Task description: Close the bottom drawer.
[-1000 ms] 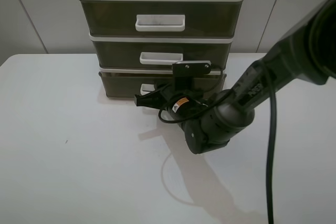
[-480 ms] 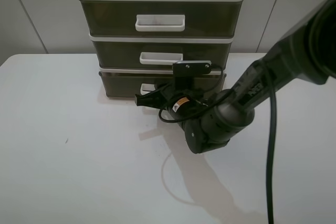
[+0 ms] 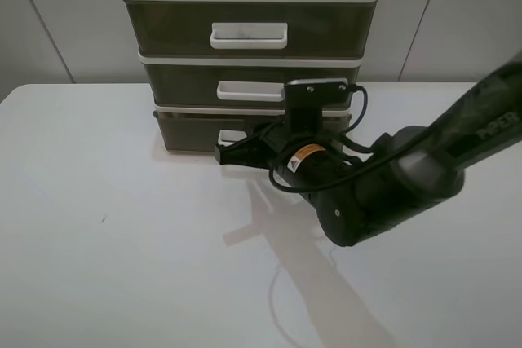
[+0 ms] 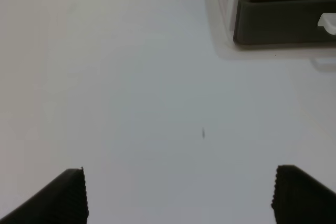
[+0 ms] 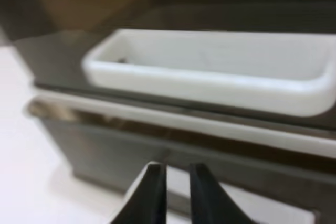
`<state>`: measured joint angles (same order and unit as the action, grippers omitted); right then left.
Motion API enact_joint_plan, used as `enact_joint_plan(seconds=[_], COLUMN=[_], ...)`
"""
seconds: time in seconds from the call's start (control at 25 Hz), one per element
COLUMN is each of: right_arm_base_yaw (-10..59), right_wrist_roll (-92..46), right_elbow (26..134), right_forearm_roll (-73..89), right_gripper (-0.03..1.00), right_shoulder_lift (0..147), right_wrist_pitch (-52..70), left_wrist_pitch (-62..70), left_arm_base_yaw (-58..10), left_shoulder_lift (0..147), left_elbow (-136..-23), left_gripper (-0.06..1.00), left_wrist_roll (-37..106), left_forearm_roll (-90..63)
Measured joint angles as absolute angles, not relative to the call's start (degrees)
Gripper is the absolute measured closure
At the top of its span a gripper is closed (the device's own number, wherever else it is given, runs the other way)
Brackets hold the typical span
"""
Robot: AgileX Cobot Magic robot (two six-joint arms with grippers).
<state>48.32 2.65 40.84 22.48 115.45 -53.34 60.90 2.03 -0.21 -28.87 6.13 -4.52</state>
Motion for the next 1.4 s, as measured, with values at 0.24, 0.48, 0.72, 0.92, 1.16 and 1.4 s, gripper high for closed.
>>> enact_joint_plan(seconds=[0.24, 0.48, 0.72, 0.92, 1.16, 1.4], right_arm_base_yaw=[48.3, 44.3, 33.0, 20.6, 6.6, -0.3], right_wrist_roll=[2.7, 2.7, 2.7, 1.3, -1.5, -1.6], right_elbow=[35.9, 34.5, 34.4, 34.4, 34.4, 34.4], right_forearm_roll=[13.7, 13.0, 14.1, 14.5, 12.4, 9.6], right_gripper=[0.84, 0.25, 0.15, 0.15, 0.15, 0.15], right_shoulder_lift=[105.0, 94.8, 78.7, 63.1, 42.6, 21.9], right_wrist_pitch=[-39.9, -21.6, 0.9, 17.6, 32.8, 45.9], left_wrist_pitch=[60.9, 60.9, 60.9, 60.9, 60.9, 60.9], left_arm_base_yaw=[2.0, 2.0, 2.0, 2.0, 2.0, 2.0], left_shoulder_lift=[-0.2, -0.2, -0.2, -0.2, -0.2, -0.2], left_elbow=[-28.9, -28.9, -28.9, -28.9, -28.9, -28.9], left_gripper=[0.23, 0.23, 0.23, 0.23, 0.23, 0.23], left_wrist_roll=[6.1, 6.1, 6.1, 6.1, 6.1, 6.1], left_forearm_roll=[-4.5, -4.5, -4.5, -4.5, -4.5, -4.5])
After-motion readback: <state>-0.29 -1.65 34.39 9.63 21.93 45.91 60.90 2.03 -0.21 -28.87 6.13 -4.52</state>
